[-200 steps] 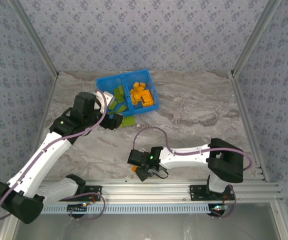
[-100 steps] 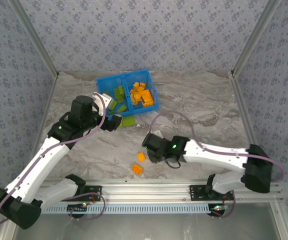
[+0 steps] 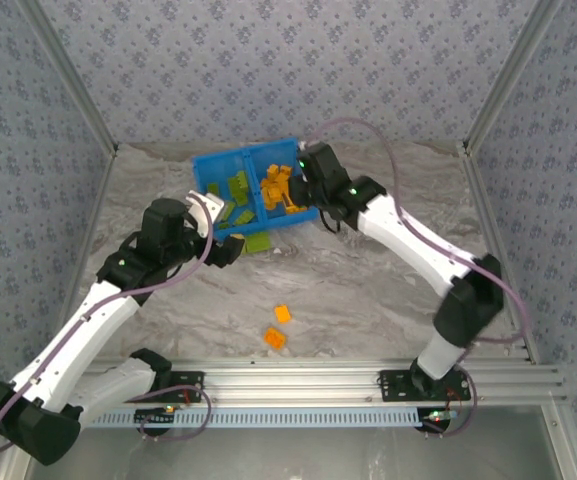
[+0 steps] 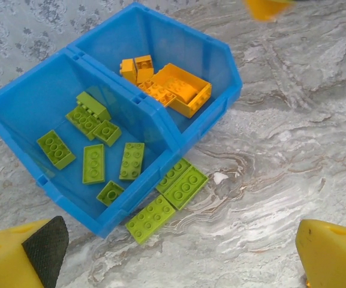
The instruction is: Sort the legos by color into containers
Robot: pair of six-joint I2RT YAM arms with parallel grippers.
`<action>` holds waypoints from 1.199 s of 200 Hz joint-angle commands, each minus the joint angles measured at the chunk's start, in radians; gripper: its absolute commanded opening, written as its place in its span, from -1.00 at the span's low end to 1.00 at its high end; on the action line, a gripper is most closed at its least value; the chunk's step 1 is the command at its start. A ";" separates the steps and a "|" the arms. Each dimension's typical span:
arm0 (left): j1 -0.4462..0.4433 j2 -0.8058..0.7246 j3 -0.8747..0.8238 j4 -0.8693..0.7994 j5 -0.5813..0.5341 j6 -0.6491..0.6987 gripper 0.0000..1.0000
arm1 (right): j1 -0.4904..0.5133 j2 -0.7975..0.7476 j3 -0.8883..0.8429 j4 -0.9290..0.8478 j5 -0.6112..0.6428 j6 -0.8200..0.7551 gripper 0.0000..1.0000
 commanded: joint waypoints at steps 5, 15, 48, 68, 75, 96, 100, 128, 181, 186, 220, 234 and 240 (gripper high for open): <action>0.009 -0.023 0.024 -0.001 0.016 0.028 0.98 | -0.028 0.207 0.238 -0.070 -0.017 -0.090 -0.36; 0.009 -0.032 0.022 -0.003 0.004 0.031 0.98 | -0.030 0.306 0.369 -0.123 0.010 -0.109 -0.36; 0.009 -0.051 0.009 0.004 0.008 0.027 0.99 | -0.037 0.626 0.760 -0.259 0.099 -0.155 -0.36; 0.009 -0.046 0.003 0.004 0.014 0.026 0.98 | -0.052 0.760 0.903 -0.296 0.121 -0.161 -0.36; 0.009 -0.044 0.002 0.004 0.018 0.026 0.98 | -0.055 0.786 0.919 -0.294 0.122 -0.164 -0.36; 0.009 -0.038 -0.004 0.003 0.029 0.028 0.98 | -0.069 0.815 0.908 -0.264 0.082 -0.171 -0.30; 0.009 -0.037 -0.005 0.006 0.030 0.029 0.98 | -0.071 0.817 0.904 -0.259 0.073 -0.173 -0.29; 0.009 -0.020 -0.016 0.010 0.020 0.047 0.99 | -0.074 0.813 0.934 -0.260 0.028 -0.202 -0.01; 0.010 0.022 -0.019 -0.003 0.013 0.066 0.98 | -0.070 0.627 0.880 -0.324 -0.040 -0.206 0.33; 0.010 0.023 -0.020 -0.004 0.011 0.067 0.98 | -0.067 0.585 0.839 -0.320 -0.045 -0.208 0.33; 0.017 0.021 -0.024 0.001 0.011 0.076 0.99 | -0.037 0.224 0.379 -0.198 -0.056 -0.180 0.34; 0.022 0.021 -0.026 0.002 0.021 0.079 0.98 | -0.011 0.075 0.186 -0.156 -0.064 -0.159 0.34; 0.022 0.021 -0.025 0.001 0.024 0.081 0.98 | 0.004 0.021 0.111 -0.143 -0.063 -0.149 0.35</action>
